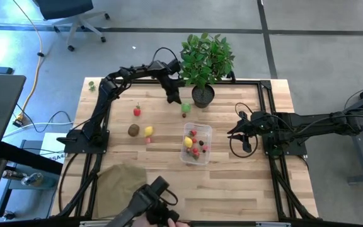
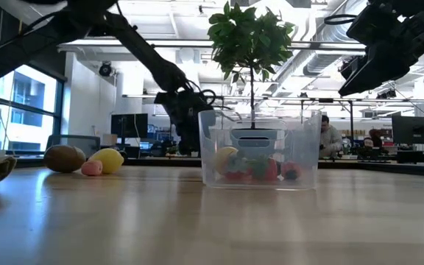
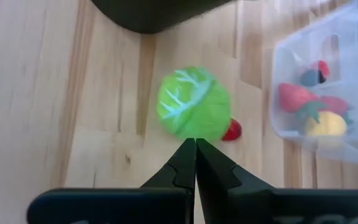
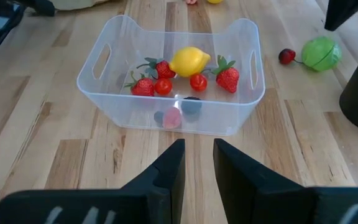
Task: Pick and placing Produce into tupperware
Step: Put the green cabbage into the transparent container
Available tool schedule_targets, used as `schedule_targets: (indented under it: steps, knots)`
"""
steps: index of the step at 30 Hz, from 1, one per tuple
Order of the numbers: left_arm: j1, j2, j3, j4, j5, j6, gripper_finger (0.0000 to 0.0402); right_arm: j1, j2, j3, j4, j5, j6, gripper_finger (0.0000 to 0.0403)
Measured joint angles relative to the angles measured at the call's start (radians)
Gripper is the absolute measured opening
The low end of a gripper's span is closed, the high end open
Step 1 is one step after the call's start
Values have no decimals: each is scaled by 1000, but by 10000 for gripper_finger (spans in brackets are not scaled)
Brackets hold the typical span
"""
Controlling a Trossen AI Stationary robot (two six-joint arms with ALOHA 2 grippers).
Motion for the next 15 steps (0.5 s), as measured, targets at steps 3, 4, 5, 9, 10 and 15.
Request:
schedule_targets:
  steps: [3, 4, 5, 9, 10, 15]
  knots:
    - [-6, -16, 0, -14, -30, 15, 0, 0, 0, 0, 0, 0, 0, 73]
    - [-11, -21, 0, -16, -43, 16, 0, 0, 0, 0, 0, 0, 0, 73]
    - [-14, -27, 0, -13, -61, 16, 0, 0, 0, 0, 0, 0, 0, 73]
    - [-20, -30, 0, 64, -133, -5, 0, 0, 0, 0, 0, 0, 0, 73]
    - [-19, -30, 0, 91, -137, -18, 0, 0, 0, 0, 0, 0, 0, 73]
    - [-18, -29, 0, 167, -184, -52, 0, 0, 0, 0, 0, 0, 0, 73]
